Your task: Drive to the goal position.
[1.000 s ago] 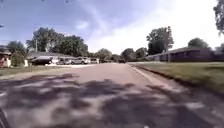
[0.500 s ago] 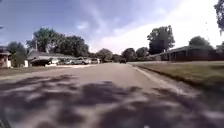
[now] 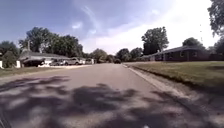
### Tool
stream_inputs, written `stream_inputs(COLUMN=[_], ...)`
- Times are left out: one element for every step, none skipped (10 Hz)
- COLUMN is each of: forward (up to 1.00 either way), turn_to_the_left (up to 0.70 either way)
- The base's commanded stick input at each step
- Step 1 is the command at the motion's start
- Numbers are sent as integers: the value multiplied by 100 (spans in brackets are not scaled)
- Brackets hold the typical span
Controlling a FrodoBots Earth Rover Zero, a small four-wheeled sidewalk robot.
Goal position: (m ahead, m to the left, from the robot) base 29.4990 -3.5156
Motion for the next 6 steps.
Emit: stream_inputs(forward=[70,70,70,70,70,70], turn_to_the_left=[-35,-16,3,3,3,3])
